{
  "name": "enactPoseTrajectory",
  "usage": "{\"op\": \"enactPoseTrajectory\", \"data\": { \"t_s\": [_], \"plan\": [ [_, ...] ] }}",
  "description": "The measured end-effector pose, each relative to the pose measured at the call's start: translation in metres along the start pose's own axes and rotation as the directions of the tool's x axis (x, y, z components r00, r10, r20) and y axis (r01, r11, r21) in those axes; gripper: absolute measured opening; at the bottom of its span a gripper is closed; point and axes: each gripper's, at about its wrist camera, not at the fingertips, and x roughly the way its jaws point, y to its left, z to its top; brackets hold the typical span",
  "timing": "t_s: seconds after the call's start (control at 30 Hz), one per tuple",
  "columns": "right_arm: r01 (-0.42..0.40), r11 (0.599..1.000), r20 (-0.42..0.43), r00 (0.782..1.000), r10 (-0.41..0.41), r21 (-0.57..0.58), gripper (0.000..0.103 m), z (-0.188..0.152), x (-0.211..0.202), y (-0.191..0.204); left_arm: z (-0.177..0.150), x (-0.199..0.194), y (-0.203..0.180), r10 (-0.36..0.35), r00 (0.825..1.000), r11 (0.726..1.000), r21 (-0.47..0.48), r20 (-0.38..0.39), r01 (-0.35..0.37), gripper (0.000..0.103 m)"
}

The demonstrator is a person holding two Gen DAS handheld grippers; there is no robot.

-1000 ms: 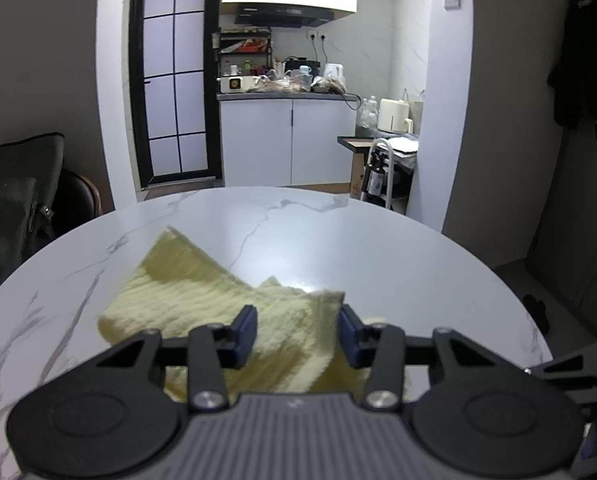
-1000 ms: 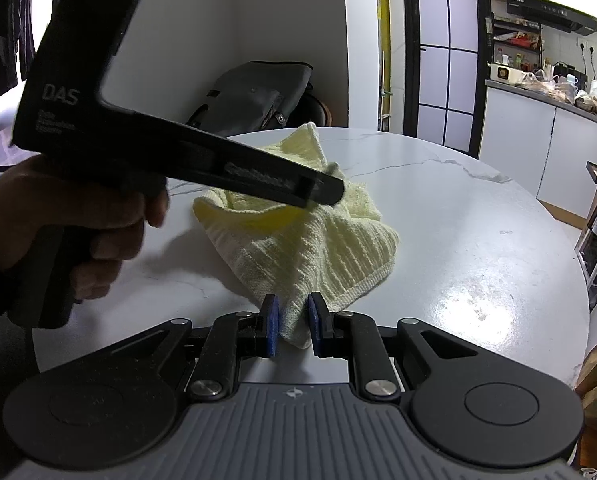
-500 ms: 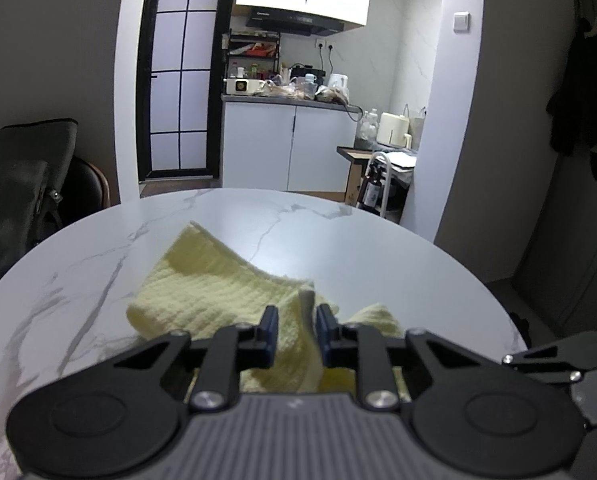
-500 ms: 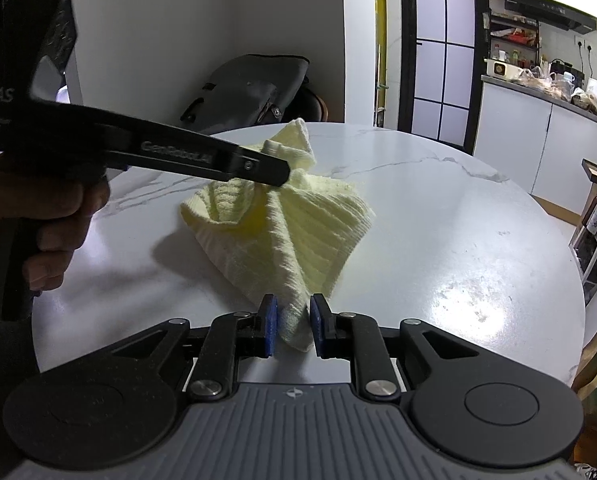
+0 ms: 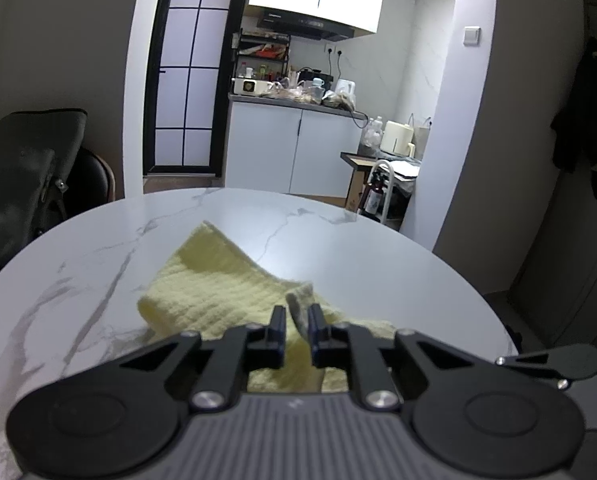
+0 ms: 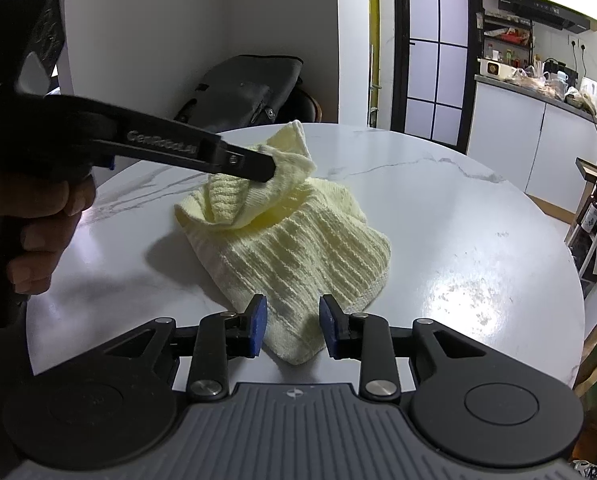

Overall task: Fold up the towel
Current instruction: 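Close the left gripper on another towel edge near the right gripper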

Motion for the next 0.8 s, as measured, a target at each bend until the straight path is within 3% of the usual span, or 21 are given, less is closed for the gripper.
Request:
{"op": "enactPoseTrajectory", "data": {
  "t_s": [0.17, 0.3, 0.47, 0.57, 0.63, 0.8],
  "plan": [
    [-0.001, 1.0, -0.004, 1.0, 0.001, -0.006, 0.036, -0.002, -0.002, 0.0, 0.002, 0.006, -0.006, -0.011, 1.0, 1.0, 0.005, 0.0, 0.011, 0.017],
    [-0.007, 1.0, -0.003, 1.0, 0.007, -0.01, 0.037, -0.004, -0.003, 0.0, 0.002, 0.012, -0.01, -0.016, 1.0, 1.0, 0.015, -0.007, 0.016, 0.029],
    [-0.016, 1.0, 0.003, 1.0, 0.016, -0.007, 0.038, -0.007, -0.005, -0.001, 0.002, 0.022, -0.015, -0.017, 1.0, 1.0, 0.02, -0.017, 0.017, 0.033],
    [-0.018, 1.0, 0.005, 1.0, 0.018, -0.009, 0.039, -0.008, -0.005, -0.001, 0.001, 0.025, -0.018, -0.012, 1.0, 1.0, 0.025, -0.02, 0.013, 0.029],
    [-0.019, 1.0, 0.002, 1.0, 0.019, -0.011, 0.039, -0.008, -0.005, 0.0, 0.0, 0.026, -0.018, -0.012, 1.0, 1.0, 0.024, -0.025, 0.012, 0.018],
    [-0.025, 1.0, 0.006, 1.0, 0.025, -0.006, 0.039, -0.009, -0.005, 0.0, -0.002, 0.024, -0.016, -0.012, 0.999, 1.0, 0.017, -0.035, 0.012, 0.009]
  ]
}}
